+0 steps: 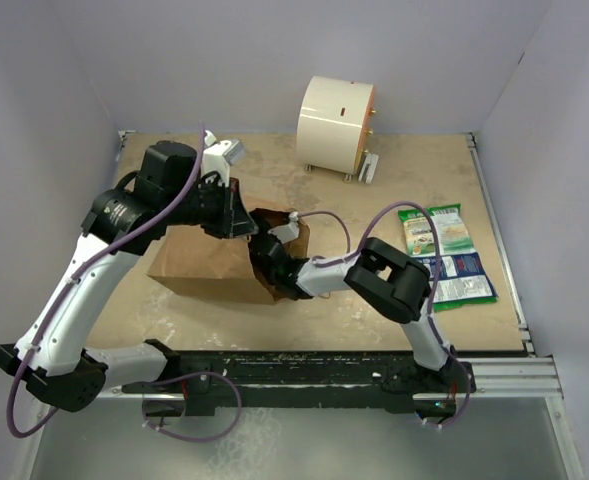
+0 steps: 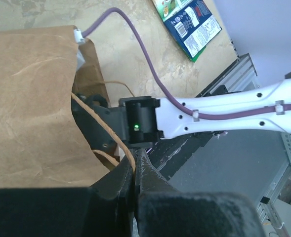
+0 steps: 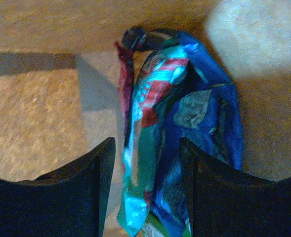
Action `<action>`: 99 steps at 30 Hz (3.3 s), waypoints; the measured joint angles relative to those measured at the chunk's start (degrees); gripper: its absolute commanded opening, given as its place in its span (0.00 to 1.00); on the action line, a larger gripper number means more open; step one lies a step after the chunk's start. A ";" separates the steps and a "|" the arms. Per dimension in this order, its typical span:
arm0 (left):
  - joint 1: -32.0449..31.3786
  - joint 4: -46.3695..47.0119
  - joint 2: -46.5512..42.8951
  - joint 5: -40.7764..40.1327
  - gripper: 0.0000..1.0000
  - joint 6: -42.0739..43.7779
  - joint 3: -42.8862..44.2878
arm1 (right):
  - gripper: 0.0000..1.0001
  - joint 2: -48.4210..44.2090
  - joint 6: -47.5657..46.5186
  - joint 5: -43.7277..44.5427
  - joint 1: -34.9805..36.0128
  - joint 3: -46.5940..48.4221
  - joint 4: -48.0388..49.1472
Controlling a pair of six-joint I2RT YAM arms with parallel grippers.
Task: Take the snacks out of the paper bag
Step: Take out the snack from the paper bag, then place the snack at the center of the board.
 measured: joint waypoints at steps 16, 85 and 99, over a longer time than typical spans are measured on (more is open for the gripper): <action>0.33 -0.87 -3.34 -4.35 0.00 -4.37 -4.20 | 0.00 6.01 -4.20 -5.66 -3.08 13.86 -10.60; 0.26 3.39 -5.16 -21.03 0.00 -13.44 -12.59 | 0.00 -63.41 -35.34 5.09 -12.04 15.06 -98.97; 0.26 2.01 -3.45 -16.06 0.00 -5.95 -11.80 | 0.00 -50.27 -38.34 -7.15 -53.57 3.63 -76.98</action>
